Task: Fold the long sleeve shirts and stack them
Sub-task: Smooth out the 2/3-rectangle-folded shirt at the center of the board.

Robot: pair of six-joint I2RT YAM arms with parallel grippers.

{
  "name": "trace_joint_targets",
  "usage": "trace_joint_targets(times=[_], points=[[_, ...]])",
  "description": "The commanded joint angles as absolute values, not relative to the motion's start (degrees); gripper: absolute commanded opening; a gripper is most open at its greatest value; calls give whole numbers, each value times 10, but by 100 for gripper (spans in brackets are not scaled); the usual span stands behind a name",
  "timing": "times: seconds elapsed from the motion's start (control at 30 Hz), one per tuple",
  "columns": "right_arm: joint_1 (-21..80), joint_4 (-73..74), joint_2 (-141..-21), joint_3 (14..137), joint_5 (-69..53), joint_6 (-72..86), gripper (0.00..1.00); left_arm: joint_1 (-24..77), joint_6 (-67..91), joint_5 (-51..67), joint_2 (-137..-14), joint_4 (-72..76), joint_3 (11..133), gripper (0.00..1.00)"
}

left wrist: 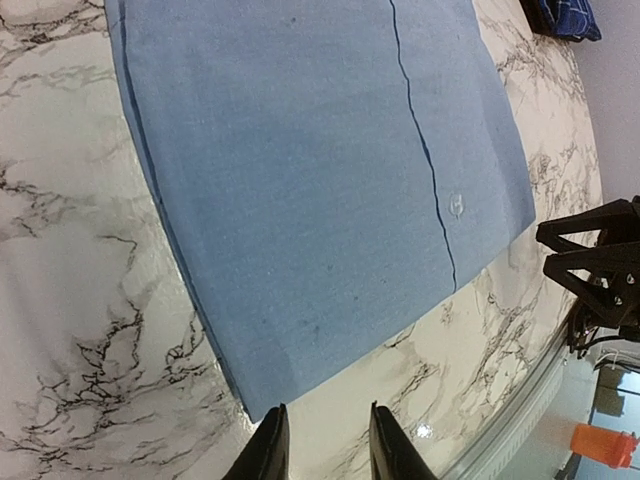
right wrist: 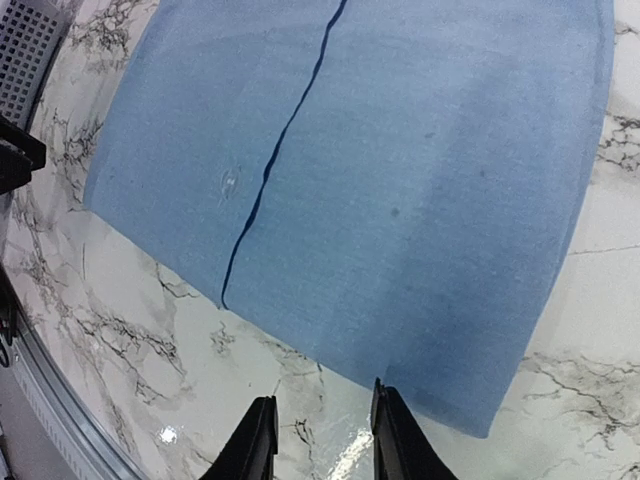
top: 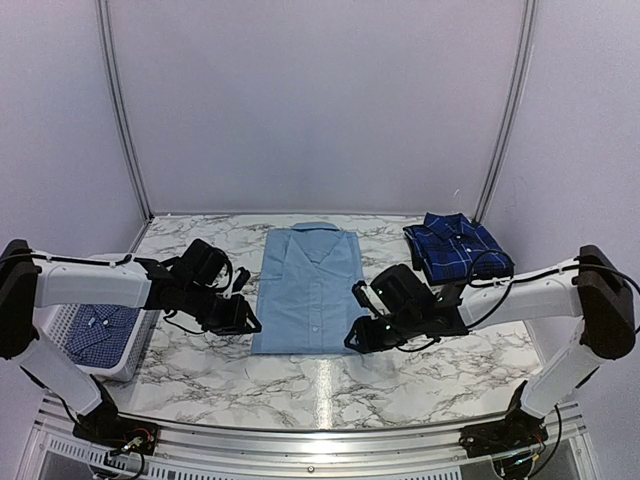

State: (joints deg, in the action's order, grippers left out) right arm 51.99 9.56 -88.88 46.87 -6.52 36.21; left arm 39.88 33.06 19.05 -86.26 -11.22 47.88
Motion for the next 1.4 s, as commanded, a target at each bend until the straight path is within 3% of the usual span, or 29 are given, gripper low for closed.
trace_joint_targets(times=[0.0,0.3,0.57,0.8,1.07,1.37], points=[[537,99,-875,442,-80,382,29,408,342,206,-844,-124,456,30],[538,86,-869,406,-89,411,26,412,352,207,-836,-123,437,29],[538,116,-834,450,-42,410,25,412,356,205,-842,-122,434,28],[519,86,-876,463,-28,402,22,412,359,202,-842,-118,421,27],[501,58,-886,394,-34,426,19,412,368,196,-836,-112,397,27],[500,89,-805,346,-19,446,22,412,369,203,-850,-95,389,28]])
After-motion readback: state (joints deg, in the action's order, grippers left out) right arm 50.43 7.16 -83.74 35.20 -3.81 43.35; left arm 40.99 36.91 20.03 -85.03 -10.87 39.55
